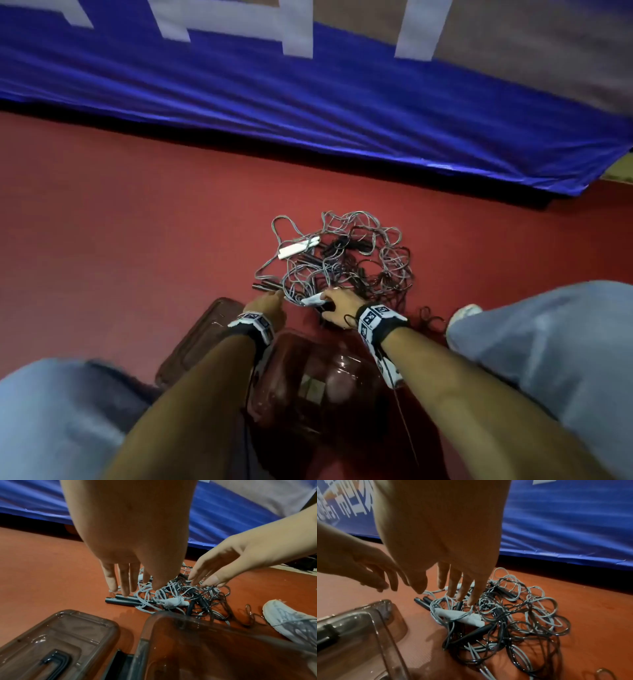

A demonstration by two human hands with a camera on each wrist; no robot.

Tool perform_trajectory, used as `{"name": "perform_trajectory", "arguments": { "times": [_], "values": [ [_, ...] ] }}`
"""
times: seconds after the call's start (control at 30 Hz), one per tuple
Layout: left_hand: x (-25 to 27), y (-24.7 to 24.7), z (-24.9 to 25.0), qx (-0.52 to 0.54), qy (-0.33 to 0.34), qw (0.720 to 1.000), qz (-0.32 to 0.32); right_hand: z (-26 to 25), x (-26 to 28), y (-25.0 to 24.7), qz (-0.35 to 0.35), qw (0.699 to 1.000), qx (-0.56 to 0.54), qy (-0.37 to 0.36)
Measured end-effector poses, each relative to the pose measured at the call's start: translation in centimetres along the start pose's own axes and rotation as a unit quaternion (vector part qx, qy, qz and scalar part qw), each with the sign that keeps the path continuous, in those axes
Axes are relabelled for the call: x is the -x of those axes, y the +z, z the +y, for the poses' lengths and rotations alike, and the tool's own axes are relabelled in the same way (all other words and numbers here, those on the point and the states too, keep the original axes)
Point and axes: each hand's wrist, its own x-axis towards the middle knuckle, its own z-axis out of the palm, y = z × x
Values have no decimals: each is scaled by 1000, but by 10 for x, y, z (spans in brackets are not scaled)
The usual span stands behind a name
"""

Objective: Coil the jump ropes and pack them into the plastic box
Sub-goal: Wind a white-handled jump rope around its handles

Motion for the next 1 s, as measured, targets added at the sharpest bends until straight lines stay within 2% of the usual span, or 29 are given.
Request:
{"name": "perform_trajectory", "arguments": {
  "times": [0.17,0.27,0.47,0.57,0.67,0.87,1.0],
  "values": [
    [-21,15,2,-11,-29,999,-33,3,-46,33,-51,998,9,31],
    [-31,22,8,0,-30,999,-33,1,-68,43,-53,996,52,48],
    [-35,37,-8,-30,-47,998,-33,-4,-96,63,-11,979,203,33],
    [-31,40,-11,-43,-58,997,-38,-8,-97,70,16,966,256,36],
    [-30,40,-11,-52,-59,996,-37,-4,-93,72,41,956,291,10],
    [-26,28,-12,-50,-72,996,-23,5,-73,44,87,972,216,-34],
    [-20,4,1,-36,-72,997,4,-8,-56,4,151,964,203,-83]
  ]
}}
